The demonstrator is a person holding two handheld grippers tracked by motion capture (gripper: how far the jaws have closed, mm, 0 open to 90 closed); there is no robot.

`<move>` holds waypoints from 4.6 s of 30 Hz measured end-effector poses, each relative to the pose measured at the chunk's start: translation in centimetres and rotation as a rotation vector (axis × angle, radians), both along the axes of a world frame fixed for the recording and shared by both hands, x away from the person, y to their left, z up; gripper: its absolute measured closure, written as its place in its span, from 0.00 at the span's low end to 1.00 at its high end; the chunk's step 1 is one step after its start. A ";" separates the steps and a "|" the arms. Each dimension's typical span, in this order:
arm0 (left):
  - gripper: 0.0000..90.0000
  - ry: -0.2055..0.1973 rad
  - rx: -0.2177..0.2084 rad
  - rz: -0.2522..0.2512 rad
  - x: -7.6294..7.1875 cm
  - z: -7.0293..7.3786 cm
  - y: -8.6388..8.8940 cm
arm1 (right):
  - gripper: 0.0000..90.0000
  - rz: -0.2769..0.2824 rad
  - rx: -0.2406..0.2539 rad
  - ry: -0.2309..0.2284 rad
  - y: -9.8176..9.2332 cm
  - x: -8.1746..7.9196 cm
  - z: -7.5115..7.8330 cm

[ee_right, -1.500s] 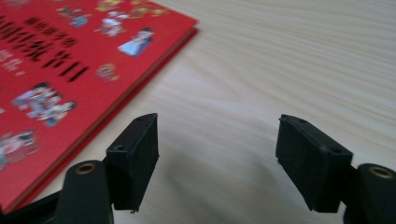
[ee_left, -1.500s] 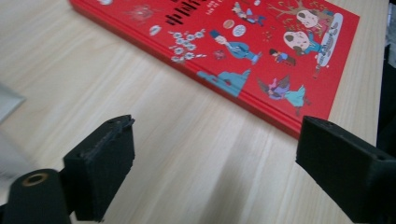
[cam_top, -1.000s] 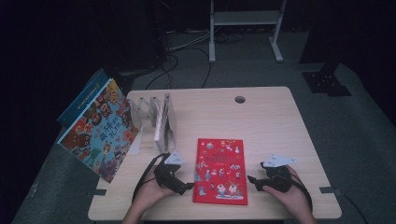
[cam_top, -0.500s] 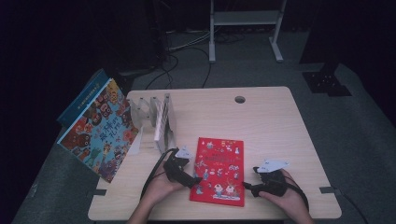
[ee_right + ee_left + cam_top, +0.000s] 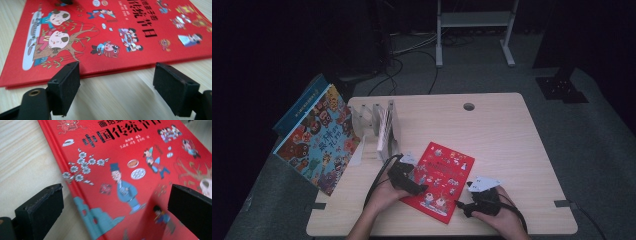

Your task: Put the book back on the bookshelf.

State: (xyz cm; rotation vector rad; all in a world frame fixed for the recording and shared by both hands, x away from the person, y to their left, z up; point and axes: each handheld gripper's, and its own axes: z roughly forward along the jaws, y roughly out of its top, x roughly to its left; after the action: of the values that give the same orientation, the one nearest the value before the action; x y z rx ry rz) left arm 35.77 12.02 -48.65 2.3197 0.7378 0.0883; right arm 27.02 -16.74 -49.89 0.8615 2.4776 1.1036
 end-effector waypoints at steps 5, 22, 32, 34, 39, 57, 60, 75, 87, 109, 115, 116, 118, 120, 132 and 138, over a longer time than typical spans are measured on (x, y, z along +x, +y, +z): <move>0.00 -0.004 0.008 0.020 0.5 -0.1 0.0 | 0.22 -0.002 -0.001 -0.014 1.7 -0.4 0.0; 0.00 -0.034 0.005 0.024 0.5 -0.3 0.3 | 0.21 -0.031 0.032 -0.030 0.7 4.2 1.9; 0.00 -0.048 -0.011 0.022 0.5 -0.5 0.4 | 0.24 -0.109 0.040 0.039 -0.8 9.3 1.1; 0.00 -0.048 -0.011 0.021 0.5 -0.5 0.4 | 0.23 -0.106 0.042 0.063 -1.0 9.7 0.7; 0.00 -0.044 -0.007 0.022 0.5 -0.5 0.4 | 0.22 -0.071 0.075 0.113 -1.3 10.1 0.5; 0.00 -0.029 0.013 -0.015 0.2 -0.3 -0.8 | 0.20 -0.072 0.066 0.115 -2.1 7.2 0.4; 0.00 -0.029 0.020 -0.030 0.2 -0.2 -1.1 | 0.20 -0.080 0.053 0.113 -2.2 6.3 0.5; 0.00 -0.007 0.040 -0.057 0.7 -0.1 -2.4 | 0.23 -0.130 0.025 0.054 -3.4 1.9 1.0; 0.00 -0.009 0.035 -0.054 1.0 -0.1 -2.6 | 0.21 -0.107 0.002 0.042 -1.1 -1.3 0.2; 0.00 -0.018 0.029 -0.013 1.2 -0.2 -2.4 | 0.00 -0.100 -0.036 0.027 1.9 -0.8 -0.5; 0.00 -0.021 0.026 -0.014 1.3 -0.2 -2.5 | 0.00 -0.113 -0.030 0.041 2.0 -1.0 -0.5; 0.00 -0.024 0.023 -0.010 1.3 -0.2 -2.5 | 0.00 -0.115 -0.029 0.045 2.1 -1.0 -0.5; 0.00 -0.023 0.026 -0.007 1.3 -0.2 -2.7 | 0.00 -0.117 -0.028 0.046 2.1 -1.1 -0.5; 0.00 -0.019 0.032 0.002 1.3 -0.2 -2.8 | 0.00 -0.115 -0.030 0.045 2.1 -1.0 -0.6; 0.00 -0.027 0.023 0.118 0.7 -0.3 -3.7 | 0.00 -0.124 -0.028 0.052 2.2 -1.0 -0.6; 0.00 -0.039 0.008 0.121 0.6 -0.4 -3.6 | 0.00 -0.129 -0.026 0.055 2.2 -1.0 -0.6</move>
State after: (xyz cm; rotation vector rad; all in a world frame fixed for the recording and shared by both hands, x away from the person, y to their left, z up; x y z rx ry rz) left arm 36.36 8.46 -49.09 2.2727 0.8586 0.1907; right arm 25.98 -14.58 -50.48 1.0414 2.4357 1.0144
